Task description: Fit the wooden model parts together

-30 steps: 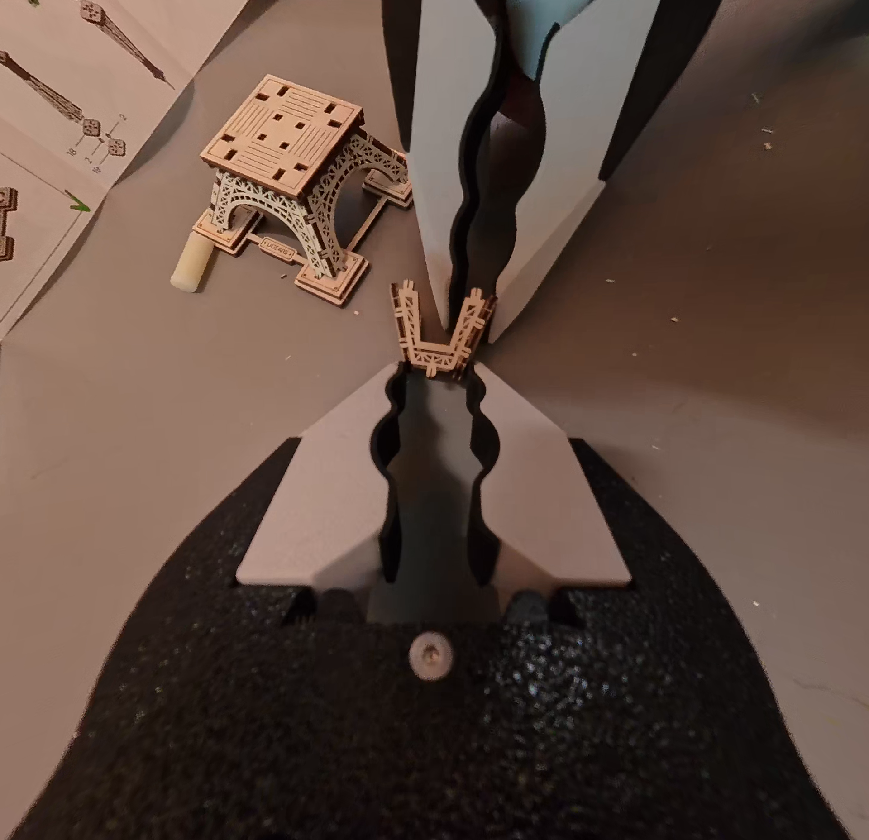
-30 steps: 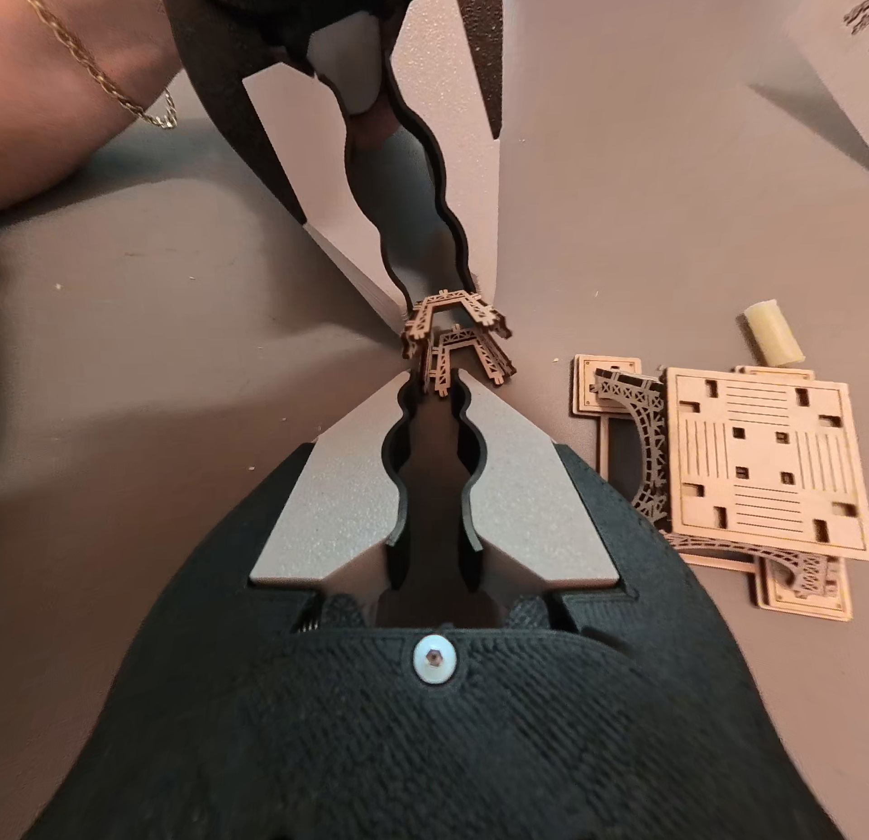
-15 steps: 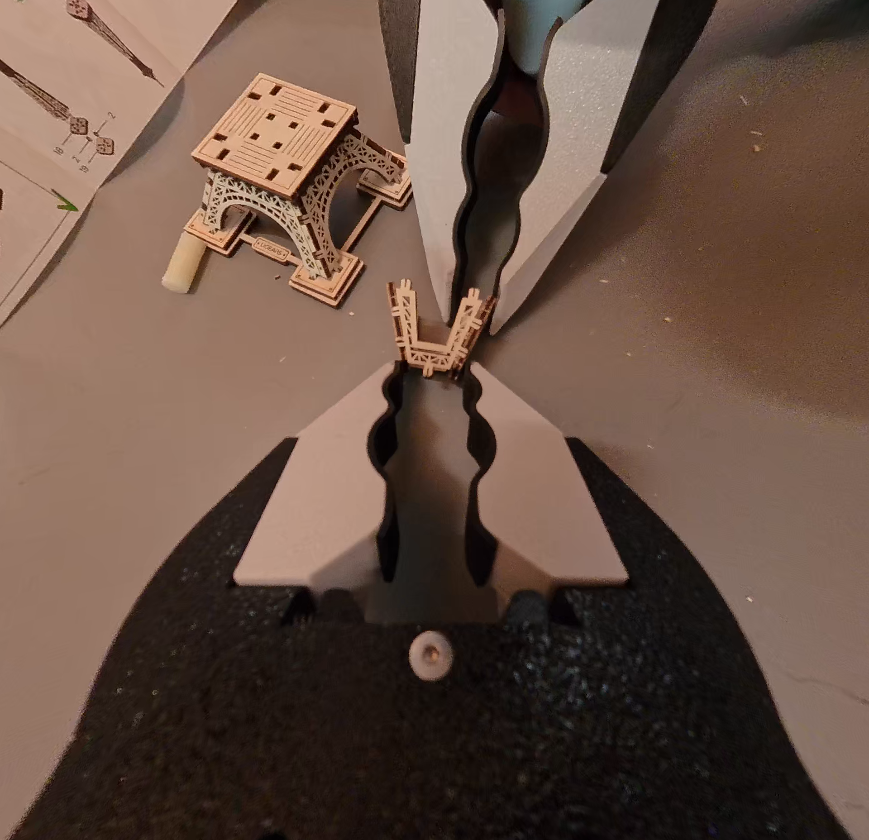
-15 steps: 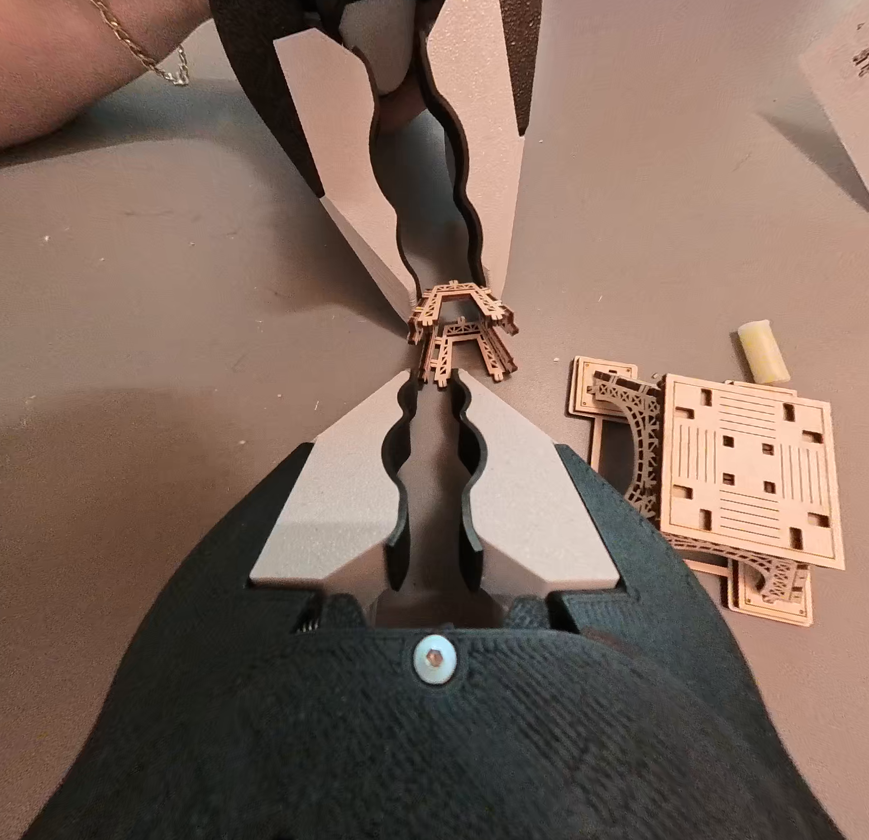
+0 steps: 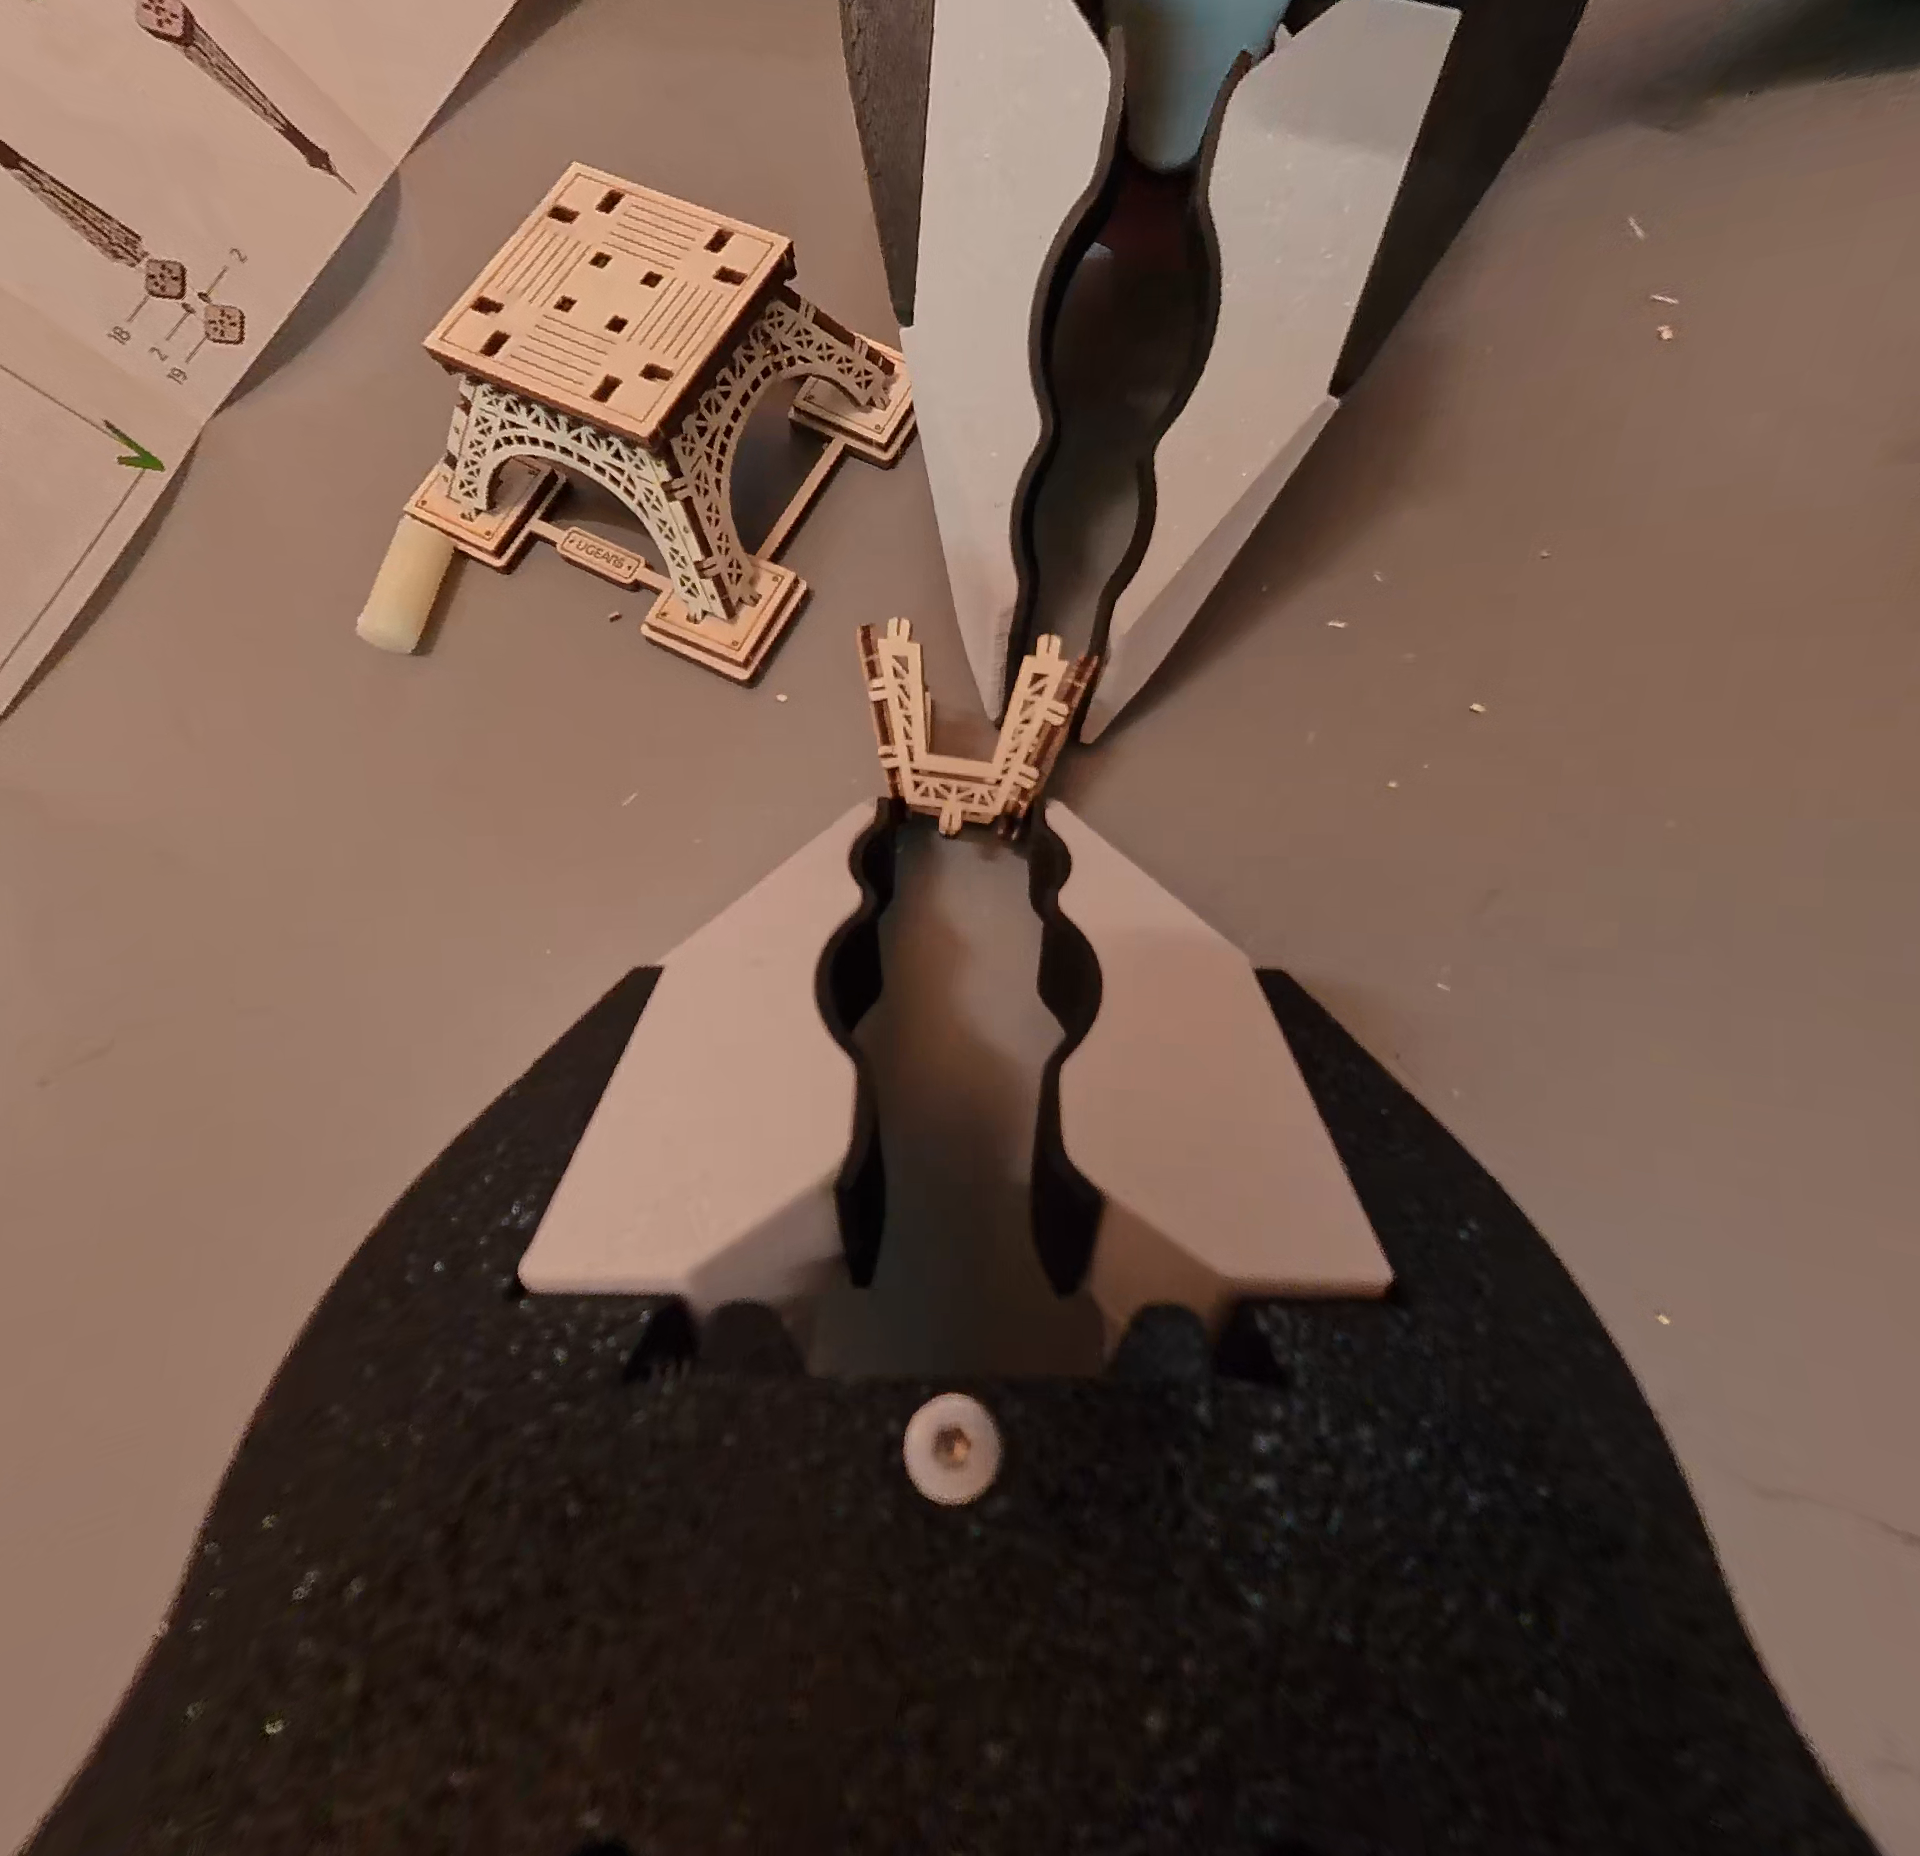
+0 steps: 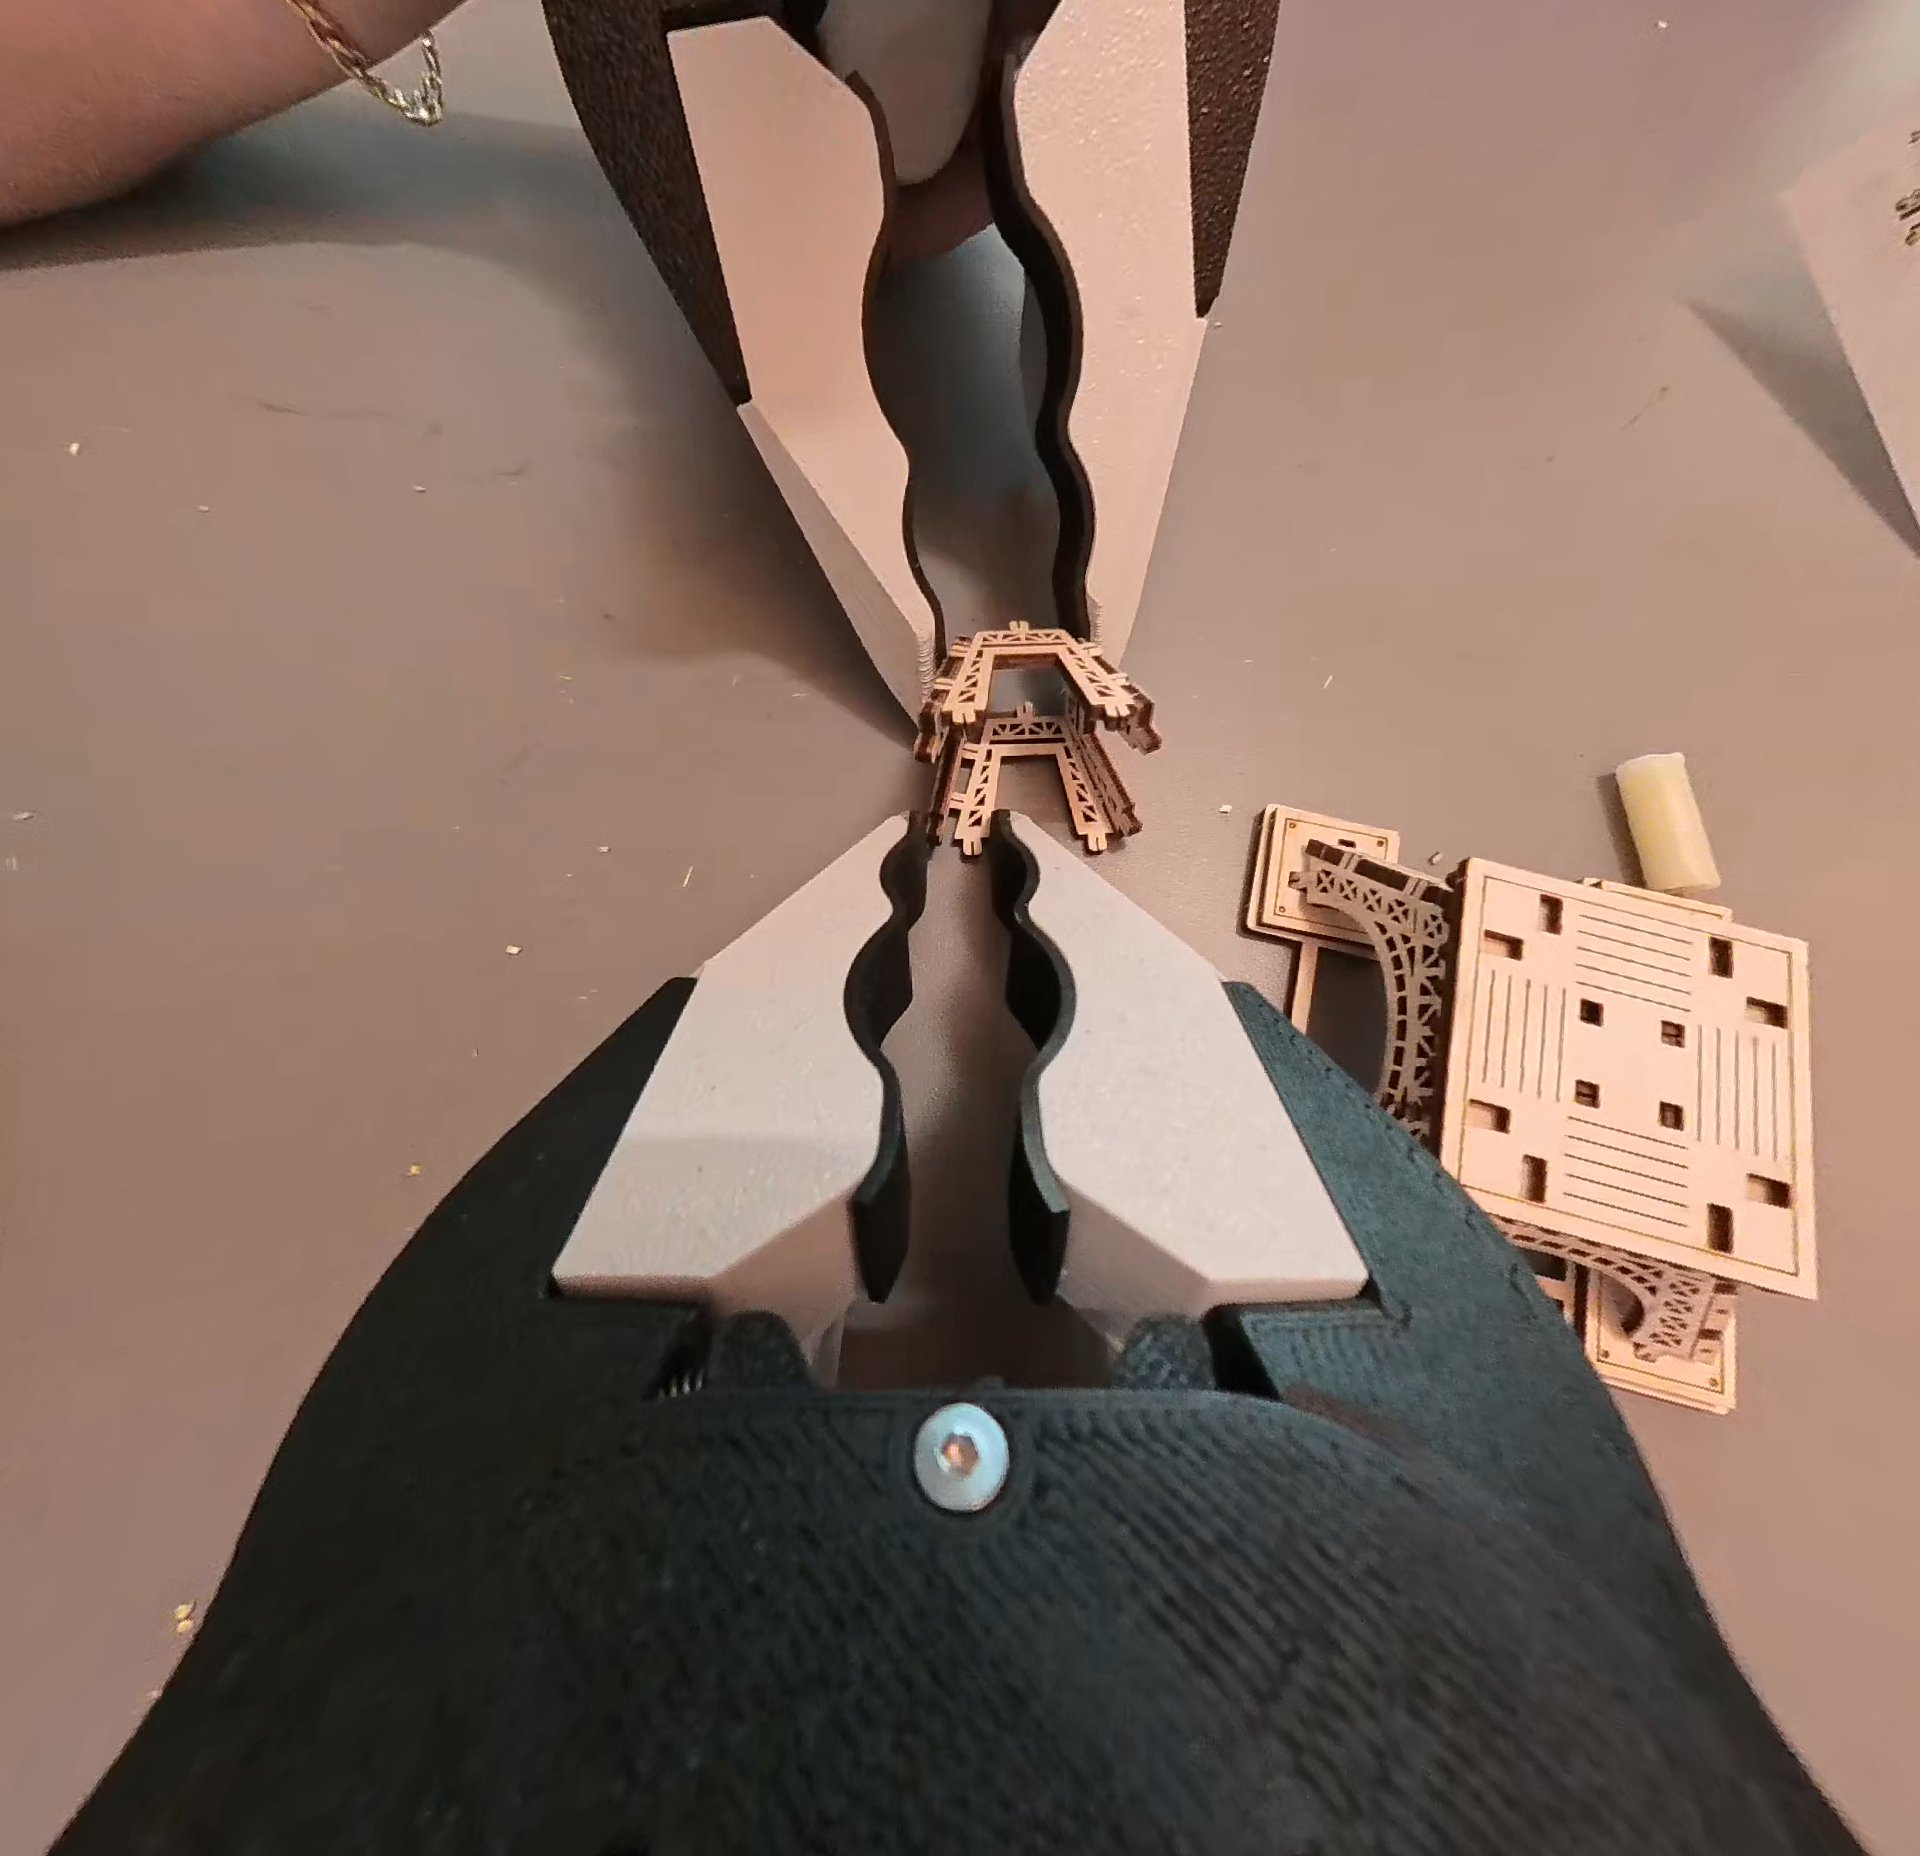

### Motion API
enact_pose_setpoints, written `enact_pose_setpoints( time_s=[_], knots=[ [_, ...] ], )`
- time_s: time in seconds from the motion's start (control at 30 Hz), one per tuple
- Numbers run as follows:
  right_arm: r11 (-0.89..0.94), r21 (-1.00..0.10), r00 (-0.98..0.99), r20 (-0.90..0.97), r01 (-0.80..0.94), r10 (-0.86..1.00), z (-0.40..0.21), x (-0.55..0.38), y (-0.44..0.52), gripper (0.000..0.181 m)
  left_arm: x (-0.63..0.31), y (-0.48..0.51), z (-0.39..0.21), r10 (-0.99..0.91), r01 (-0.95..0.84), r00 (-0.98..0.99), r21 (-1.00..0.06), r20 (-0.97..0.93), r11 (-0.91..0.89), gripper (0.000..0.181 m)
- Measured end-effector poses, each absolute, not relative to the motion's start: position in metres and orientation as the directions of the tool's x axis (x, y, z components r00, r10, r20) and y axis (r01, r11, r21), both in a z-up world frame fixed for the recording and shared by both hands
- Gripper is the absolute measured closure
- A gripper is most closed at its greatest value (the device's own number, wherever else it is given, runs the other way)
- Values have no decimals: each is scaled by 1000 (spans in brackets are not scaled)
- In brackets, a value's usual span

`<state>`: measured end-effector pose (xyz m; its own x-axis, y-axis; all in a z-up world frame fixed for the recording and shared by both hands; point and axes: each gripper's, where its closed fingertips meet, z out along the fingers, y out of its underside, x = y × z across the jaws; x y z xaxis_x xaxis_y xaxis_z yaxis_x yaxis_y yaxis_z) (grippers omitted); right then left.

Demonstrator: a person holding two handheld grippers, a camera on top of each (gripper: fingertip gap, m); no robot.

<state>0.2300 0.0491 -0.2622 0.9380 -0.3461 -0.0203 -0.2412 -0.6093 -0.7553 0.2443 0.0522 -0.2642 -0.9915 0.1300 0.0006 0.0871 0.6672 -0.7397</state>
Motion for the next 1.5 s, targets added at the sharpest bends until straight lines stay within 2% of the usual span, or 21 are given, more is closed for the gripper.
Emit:
enact_pose_setpoints(
  time_s=[0.23, 0.33, 0.47, 0.53, 1.0, 1.03, 1.1, 1.33, 1.4, 1.5],
  knots=[
    [-605, -756, 938, -36, -251, -345, -262, 230, 50, 170, 242, 53, -263, 136, 108, -990, -741, -22, 663, 155],
    [-608, -756, 940, -29, -243, -340, -263, 230, 50, 170, 240, 52, -264, 136, 103, -991, -740, -16, 664, 142],
    [-610, -756, 942, -23, -236, -335, -263, 230, 50, 170, 240, 51, -264, 123, 81, -992, -738, 2, 669, 145],
    [-611, -756, 943, -25, -236, -333, -263, 229, 50, 170, 240, 49, -264, 119, 76, -993, -738, 5, 671, 155],
    [-610, -758, 946, -27, -229, -322, -262, 228, 50, 167, 242, 48, -264, 96, 29, -994, -739, 49, 673, 155],
    [-608, -760, 950, -40, -230, -309, -262, 226, 51, 160, 242, 48, -263, 82, 6, -994, -741, 67, 672, 155],
    [-604, -758, 942, -40, -246, -334, -262, 230, 49, 170, 240, 49, -261, 68, -52, -989, -744, 130, 666, 155],
    [-478, -836, 943, -130, -270, -305, -239, 228, 48, 167, 239, 51, -246, -4, -350, -903, -731, 429, 586, 155],
    [-461, -862, 947, -64, -211, -313, -233, 231, 47, 166, 241, 55, -246, -40, -450, -850, -686, 525, 572, 155],
    [-496, -868, 920, 224, 38, -322, -224, 238, 49, 160, 238, 58, -238, -28, -566, -753, -624, 658, 539, 155]
  ],
)
